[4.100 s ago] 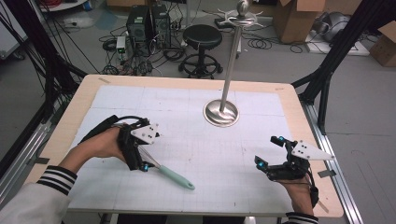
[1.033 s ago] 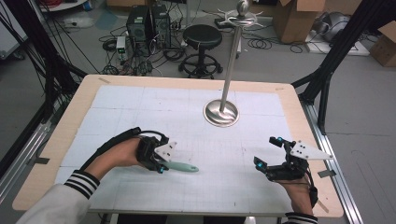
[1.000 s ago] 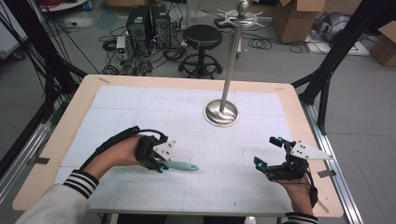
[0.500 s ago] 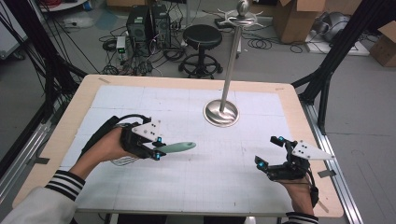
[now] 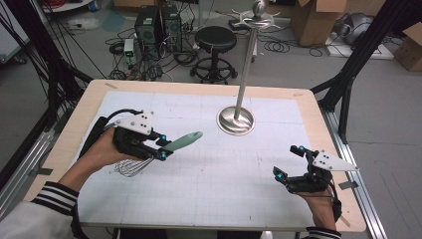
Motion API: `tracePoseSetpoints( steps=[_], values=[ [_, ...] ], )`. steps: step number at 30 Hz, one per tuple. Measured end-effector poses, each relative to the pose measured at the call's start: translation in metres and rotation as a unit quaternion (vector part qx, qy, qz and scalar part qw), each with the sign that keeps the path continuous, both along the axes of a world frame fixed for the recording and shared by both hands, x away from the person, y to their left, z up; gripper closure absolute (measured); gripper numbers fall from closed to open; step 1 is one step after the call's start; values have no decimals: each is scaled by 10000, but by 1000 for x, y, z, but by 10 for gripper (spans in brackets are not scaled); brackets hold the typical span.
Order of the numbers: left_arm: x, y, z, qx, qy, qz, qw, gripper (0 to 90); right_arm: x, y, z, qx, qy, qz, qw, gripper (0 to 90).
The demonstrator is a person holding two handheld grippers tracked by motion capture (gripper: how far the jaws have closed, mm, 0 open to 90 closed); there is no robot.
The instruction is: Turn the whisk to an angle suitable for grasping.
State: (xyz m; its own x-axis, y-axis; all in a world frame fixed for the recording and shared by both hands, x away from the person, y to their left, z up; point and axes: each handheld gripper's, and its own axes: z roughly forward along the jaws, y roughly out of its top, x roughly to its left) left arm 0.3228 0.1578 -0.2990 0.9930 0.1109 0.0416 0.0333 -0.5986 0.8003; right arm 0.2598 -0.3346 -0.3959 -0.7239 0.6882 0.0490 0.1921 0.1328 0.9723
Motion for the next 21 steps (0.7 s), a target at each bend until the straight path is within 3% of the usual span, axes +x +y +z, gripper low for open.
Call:
tracePoseSetpoints(
  steps=[4,8,10,21],
  values=[
    [0,3,3,-151,59,34,9999,694,-1,1,1,-20,9,12,10000,1],
    [0,5,7,-415,75,33,9991,694,0,2,2,-26,-26,19,10000,1],
    [-1,6,9,-657,96,28,9978,694,-1,2,2,-15,-5,22,10000,1],
    [1,3,12,-1101,104,-69,9938,694,0,0,1,2,19,14,10000,1]
  ],
)
